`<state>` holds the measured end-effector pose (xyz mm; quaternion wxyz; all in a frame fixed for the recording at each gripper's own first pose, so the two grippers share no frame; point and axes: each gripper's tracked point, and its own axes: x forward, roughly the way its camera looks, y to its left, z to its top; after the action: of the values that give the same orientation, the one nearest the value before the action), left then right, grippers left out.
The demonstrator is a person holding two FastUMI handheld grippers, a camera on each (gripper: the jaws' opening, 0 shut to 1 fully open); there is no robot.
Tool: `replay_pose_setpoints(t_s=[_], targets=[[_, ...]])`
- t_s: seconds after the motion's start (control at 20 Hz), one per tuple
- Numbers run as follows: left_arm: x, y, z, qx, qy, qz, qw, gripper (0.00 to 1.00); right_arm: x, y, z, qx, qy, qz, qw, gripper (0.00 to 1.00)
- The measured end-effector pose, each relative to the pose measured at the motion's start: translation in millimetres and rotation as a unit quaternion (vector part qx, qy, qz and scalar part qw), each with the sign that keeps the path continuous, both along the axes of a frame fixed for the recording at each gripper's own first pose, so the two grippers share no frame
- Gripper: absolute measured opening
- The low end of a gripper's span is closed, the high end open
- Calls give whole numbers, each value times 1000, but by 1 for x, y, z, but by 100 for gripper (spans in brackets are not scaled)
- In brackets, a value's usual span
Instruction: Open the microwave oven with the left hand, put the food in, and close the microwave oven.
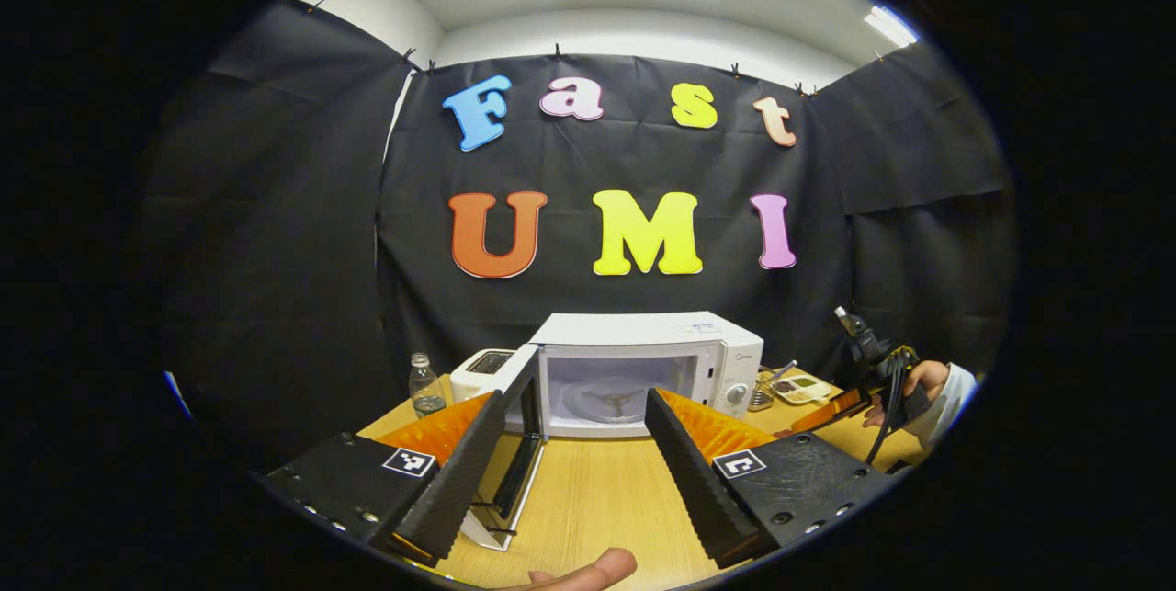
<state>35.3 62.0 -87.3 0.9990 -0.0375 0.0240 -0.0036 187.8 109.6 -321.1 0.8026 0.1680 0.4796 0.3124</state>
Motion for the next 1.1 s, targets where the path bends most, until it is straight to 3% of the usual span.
replay_pose_setpoints(t_s=[0.05, 0.1, 0.15, 0.25, 0.45, 0.65, 0.9, 1.1], targets=[[0, -4, 0, -4, 0, -7, 1000, 94, -2, 3, -7, 5, 18, 4, 1000, 53], [1, -2, 0, -5, 0, -5, 1000, 94, -4, 6, -13, 10, 35, 6, 999, 61], [2, 1, -2, -4, 1, -2, 1000, 94, -7, 8, -16, 15, 50, 14, 999, 39], [2, 3, -8, -2, 7, -1, 1000, 94, -8, 13, -10, 25, 44, 9, 999, 12], [0, 12, -18, 10, 17, 10, 1000, 94, -18, 8, 11, -40, -46, 11, 998, 10], [-7, 16, -18, 12, 9, 8, 1000, 94, -39, 15, 48, -108, -157, 19, 982, 11], [-14, 16, -14, 6, -1, 2, 1000, 94, -58, 39, 84, -179, -282, 7, 943, 11], [-19, 23, -17, -8, 8, 6, 1000, 94, -66, 83, 99, -203, -362, 6, 910, 11]])
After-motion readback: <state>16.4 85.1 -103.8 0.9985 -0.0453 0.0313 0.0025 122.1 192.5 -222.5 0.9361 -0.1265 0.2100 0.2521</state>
